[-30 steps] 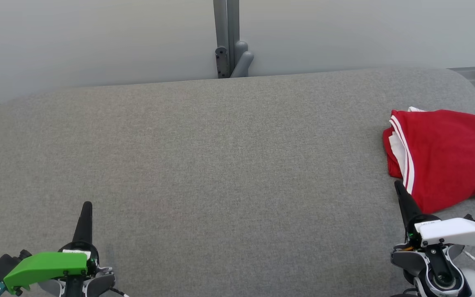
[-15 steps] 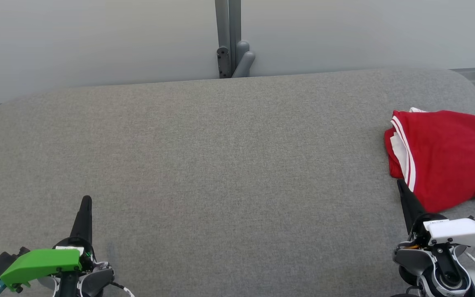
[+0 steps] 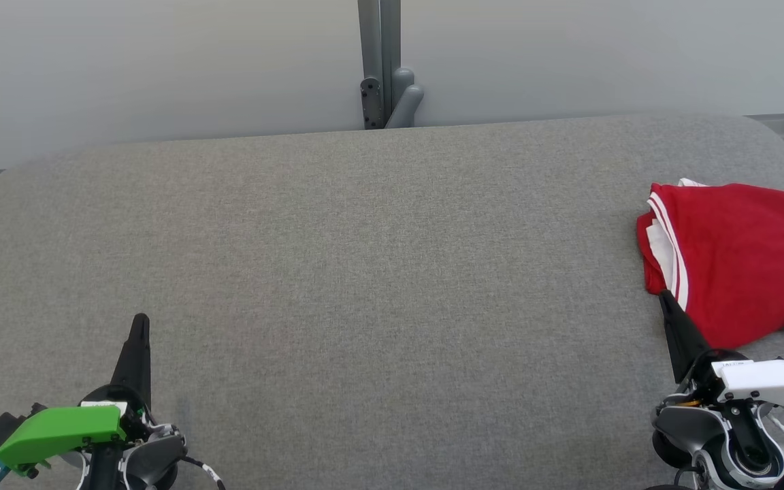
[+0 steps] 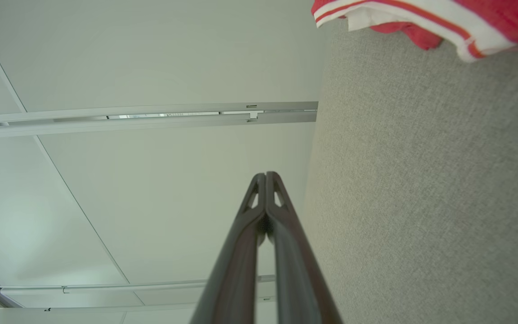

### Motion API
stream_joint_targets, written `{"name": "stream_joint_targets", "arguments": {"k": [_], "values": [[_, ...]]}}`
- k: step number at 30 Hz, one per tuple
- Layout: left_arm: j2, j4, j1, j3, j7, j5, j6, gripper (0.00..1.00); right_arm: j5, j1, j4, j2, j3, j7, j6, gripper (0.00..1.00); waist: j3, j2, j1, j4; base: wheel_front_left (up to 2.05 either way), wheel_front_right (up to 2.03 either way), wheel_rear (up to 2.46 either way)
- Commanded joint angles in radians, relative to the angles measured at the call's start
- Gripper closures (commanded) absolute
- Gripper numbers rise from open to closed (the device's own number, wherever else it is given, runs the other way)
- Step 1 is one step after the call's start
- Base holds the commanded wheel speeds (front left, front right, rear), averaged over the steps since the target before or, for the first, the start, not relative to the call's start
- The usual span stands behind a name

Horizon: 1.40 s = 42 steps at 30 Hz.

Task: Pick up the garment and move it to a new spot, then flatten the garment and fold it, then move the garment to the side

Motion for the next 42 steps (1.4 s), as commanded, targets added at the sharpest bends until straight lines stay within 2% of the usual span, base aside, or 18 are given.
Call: {"name": "stream_joint_targets", "arguments": {"k": [1, 42], "values": [[0.007, -0.004, -0.013, 0.004, 0.005, -0.004, -0.006, 1.0, 0.01, 0.009, -0.006, -0.005, -0.003, 0.004, 0.0, 1.0, 0.0, 0.0, 0.0, 0.0, 0.0, 0.0, 0.0], [0.007, -0.004, -0.013, 0.004, 0.005, -0.004, -0.006, 1.0, 0.01, 0.009, -0.006, -0.005, -0.003, 0.004, 0.0, 1.0, 0.0, 0.0, 0.0, 0.0, 0.0, 0.0, 0.0]]}}
